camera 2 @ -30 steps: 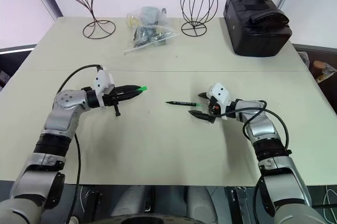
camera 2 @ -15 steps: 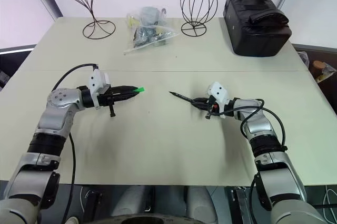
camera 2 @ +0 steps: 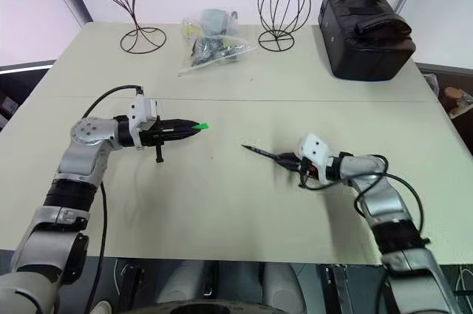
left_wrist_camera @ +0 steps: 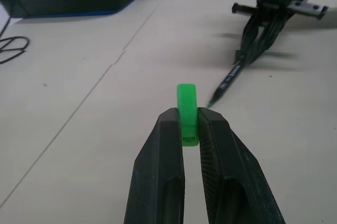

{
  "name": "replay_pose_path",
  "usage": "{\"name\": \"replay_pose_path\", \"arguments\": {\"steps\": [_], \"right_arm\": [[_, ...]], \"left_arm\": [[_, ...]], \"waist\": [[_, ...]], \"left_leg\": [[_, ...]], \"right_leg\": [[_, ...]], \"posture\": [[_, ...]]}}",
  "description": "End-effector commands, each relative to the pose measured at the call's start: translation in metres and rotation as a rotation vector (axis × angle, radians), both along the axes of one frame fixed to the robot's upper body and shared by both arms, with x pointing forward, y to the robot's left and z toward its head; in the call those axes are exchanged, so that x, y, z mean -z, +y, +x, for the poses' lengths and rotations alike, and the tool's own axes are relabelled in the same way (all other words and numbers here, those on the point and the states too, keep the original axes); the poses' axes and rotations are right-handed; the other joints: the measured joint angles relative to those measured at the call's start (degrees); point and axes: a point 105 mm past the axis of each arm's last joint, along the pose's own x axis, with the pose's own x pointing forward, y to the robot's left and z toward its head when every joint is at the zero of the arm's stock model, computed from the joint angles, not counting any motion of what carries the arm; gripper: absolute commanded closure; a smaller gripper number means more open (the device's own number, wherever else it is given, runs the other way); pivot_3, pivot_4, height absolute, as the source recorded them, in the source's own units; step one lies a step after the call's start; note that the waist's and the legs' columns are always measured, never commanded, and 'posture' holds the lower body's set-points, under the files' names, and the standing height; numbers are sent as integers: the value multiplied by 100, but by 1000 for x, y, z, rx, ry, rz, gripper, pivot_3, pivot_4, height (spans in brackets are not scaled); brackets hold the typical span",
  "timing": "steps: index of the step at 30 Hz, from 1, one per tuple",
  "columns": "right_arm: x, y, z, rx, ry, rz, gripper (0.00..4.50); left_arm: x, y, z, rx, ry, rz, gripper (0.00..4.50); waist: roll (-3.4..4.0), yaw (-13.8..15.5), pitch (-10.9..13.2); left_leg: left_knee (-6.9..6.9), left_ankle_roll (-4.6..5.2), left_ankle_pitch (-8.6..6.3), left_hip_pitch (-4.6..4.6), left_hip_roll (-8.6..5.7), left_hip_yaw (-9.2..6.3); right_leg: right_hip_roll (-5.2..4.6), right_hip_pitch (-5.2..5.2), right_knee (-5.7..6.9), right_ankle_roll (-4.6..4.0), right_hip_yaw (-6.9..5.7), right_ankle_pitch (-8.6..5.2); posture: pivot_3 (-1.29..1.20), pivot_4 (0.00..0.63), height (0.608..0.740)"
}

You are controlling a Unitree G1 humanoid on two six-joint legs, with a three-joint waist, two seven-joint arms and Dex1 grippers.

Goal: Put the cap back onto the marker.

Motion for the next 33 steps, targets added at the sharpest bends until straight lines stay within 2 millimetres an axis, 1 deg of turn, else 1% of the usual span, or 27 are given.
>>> {"name": "replay_pose_path", "arguments": {"steps": [1,5,8,11,15,18,25,33], "right_arm": [[-27,-1,-11,-33,-69,-39,4482],[-53,5,-25,-63,-107,-62,4482],[-63,5,-27,-68,-125,-96,4482],[-71,5,-27,-57,-136,-95,4482],[-74,4,-27,-47,-134,-94,4482],[-77,5,-26,-40,-134,-80,4482],[-81,9,-21,-43,-137,-70,4482],[-84,18,-18,-65,-140,-49,4482]], "left_arm": [[-2,-11,1,64,-32,7,4500],[6,-22,1,155,-34,33,4500],[9,-26,2,206,-70,70,4500],[11,-27,4,236,-132,102,4500],[8,-31,7,250,-205,104,4500],[7,-34,7,264,-229,101,4500],[9,-38,2,308,-219,89,4500],[4,-45,3,312,-227,66,4500]], "waist": [[-2,-1,2],[-4,-32,8],[-7,-24,9],[-11,-9,12],[-15,3,14],[-15,0,15],[-15,-17,15],[-16,-10,15]], "left_leg": [[1,0,0,0,-2,0],[3,0,0,2,-6,-1],[3,0,0,2,-6,-2],[3,0,0,1,-8,-2],[4,1,0,-2,-7,-2],[4,1,0,-3,-7,-2],[4,1,0,-2,-8,-2],[5,1,0,-3,-7,-3]], "right_leg": [[0,0,1,1,-1,1],[7,0,4,3,-1,3],[9,0,5,3,-2,2],[6,0,2,3,-2,2],[1,0,0,4,-3,2],[0,0,0,4,-3,2],[4,-2,2,4,-3,2],[4,-1,2,4,-3,2]], "posture": [[0,150,740],[0,150,740],[0,150,740],[0,150,740],[0,150,740],[0,150,740],[0,150,740],[0,150,740]]}}
